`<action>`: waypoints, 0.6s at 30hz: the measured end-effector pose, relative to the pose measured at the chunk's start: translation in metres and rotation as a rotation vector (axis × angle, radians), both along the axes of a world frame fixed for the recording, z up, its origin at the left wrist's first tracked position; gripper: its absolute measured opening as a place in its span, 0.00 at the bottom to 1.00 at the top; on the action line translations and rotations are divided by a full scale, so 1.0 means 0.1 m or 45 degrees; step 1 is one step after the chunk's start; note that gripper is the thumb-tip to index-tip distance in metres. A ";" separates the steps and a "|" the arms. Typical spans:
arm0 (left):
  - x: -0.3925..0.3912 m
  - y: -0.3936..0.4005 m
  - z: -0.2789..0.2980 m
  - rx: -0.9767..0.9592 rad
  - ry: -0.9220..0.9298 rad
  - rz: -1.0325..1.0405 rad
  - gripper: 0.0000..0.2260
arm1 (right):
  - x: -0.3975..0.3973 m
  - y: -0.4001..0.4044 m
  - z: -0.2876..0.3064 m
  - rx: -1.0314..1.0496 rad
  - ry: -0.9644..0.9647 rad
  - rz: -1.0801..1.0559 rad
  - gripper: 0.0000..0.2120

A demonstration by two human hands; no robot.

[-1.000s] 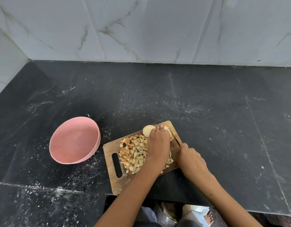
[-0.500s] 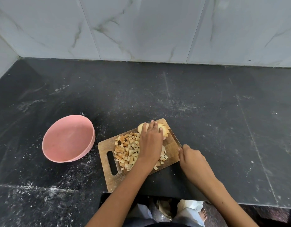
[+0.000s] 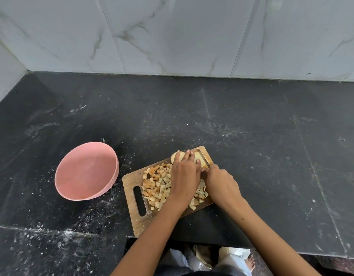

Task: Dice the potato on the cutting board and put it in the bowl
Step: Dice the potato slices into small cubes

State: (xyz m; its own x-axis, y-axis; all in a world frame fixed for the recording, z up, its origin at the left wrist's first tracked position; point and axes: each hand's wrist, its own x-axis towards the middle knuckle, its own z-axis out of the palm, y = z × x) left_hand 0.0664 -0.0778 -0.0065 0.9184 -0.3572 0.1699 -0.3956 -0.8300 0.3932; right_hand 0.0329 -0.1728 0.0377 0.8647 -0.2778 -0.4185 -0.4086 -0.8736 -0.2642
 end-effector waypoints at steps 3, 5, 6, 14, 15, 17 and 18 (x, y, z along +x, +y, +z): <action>0.00 0.00 -0.01 -0.035 -0.041 0.023 0.10 | 0.02 0.02 0.00 -0.049 0.043 0.003 0.11; 0.00 -0.01 -0.02 -0.013 -0.038 0.042 0.11 | 0.00 0.00 0.00 -0.059 0.073 0.001 0.11; -0.01 -0.01 -0.03 -0.009 -0.038 0.052 0.12 | -0.03 0.00 -0.01 -0.061 0.093 0.002 0.11; -0.03 -0.03 -0.04 0.124 -0.062 0.096 0.12 | -0.46 -0.07 -0.01 -0.072 0.193 0.035 0.12; -0.03 -0.02 -0.04 0.152 -0.066 0.088 0.12 | -0.50 -0.08 -0.01 -0.067 0.202 0.038 0.12; -0.04 -0.02 -0.01 0.188 -0.079 0.069 0.11 | -0.56 -0.11 0.00 -0.059 0.204 0.060 0.10; -0.04 -0.01 0.00 0.202 -0.068 0.057 0.12 | -0.58 -0.13 0.00 -0.041 0.192 0.069 0.10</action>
